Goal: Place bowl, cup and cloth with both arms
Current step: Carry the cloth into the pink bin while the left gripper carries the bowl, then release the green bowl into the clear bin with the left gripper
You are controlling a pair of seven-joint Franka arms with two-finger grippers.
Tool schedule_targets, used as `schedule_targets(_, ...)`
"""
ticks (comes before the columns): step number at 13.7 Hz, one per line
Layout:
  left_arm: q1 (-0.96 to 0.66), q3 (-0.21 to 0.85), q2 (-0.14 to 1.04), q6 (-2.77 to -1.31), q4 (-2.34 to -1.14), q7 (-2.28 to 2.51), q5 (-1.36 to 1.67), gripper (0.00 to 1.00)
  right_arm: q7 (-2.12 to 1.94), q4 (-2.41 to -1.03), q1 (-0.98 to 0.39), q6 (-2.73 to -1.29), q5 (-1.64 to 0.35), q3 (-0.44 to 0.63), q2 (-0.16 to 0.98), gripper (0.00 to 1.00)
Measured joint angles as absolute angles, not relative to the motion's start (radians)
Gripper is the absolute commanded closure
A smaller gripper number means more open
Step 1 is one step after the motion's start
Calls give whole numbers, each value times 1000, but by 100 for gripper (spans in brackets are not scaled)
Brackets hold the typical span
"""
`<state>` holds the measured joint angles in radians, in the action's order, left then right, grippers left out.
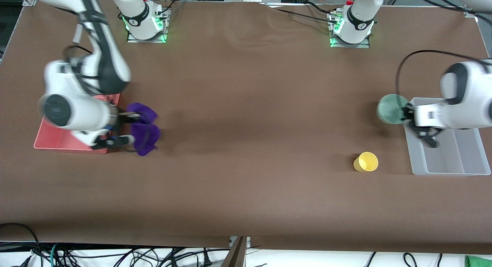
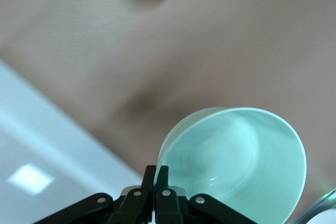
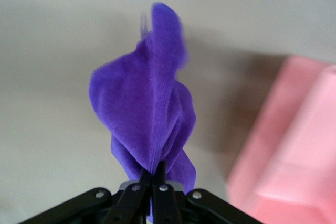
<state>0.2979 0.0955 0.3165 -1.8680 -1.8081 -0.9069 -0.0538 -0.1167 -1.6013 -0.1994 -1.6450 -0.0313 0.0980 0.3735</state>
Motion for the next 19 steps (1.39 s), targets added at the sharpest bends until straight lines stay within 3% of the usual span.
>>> schedule_targets(4, 455, 91, 468, -1866, -1613, -1132, -116, 100, -375, -1559, -189, -1512, -30, 332, 370, 100)
schedule_targets(7, 506, 91, 625, -1989, -1542, -1166, -139, 100, -489, -1565, -185, -1488, -30, 444, 374, 100)
schedule_targets(8, 513, 91, 663, -2038, -1535, -1167, -139, 86, -515, -1568, -186, -1481, -30, 471, 374, 100)
schedule_targets(9, 517, 91, 691, -2066, -1531, -1167, -139, 1, -537, -1570, -186, -1474, -30, 495, 375, 100)
schedule_targets(13, 517, 100, 698, -2059, -1494, -1167, -139, 0, -590, -1597, -185, -1466, -28, 557, 380, 100)
schedule_targets(16, 488, 135, 608, -1897, -1451, -1089, -139, 0, -591, -1637, -188, -1487, -28, 558, 392, 96)
schedule_targets(17, 460, 148, 562, -1836, -1446, -1016, -138, 0, -587, -1645, -190, -1497, -28, 558, 398, 69)
schedule_targets(18, 424, 164, 518, -1778, -1446, -923, -138, 0, -576, -1649, -192, -1505, -29, 558, 403, 6)
schedule_targets(19, 385, 185, 480, -1733, -1446, -813, -138, 0, -555, -1650, -194, -1511, -29, 558, 406, 0)
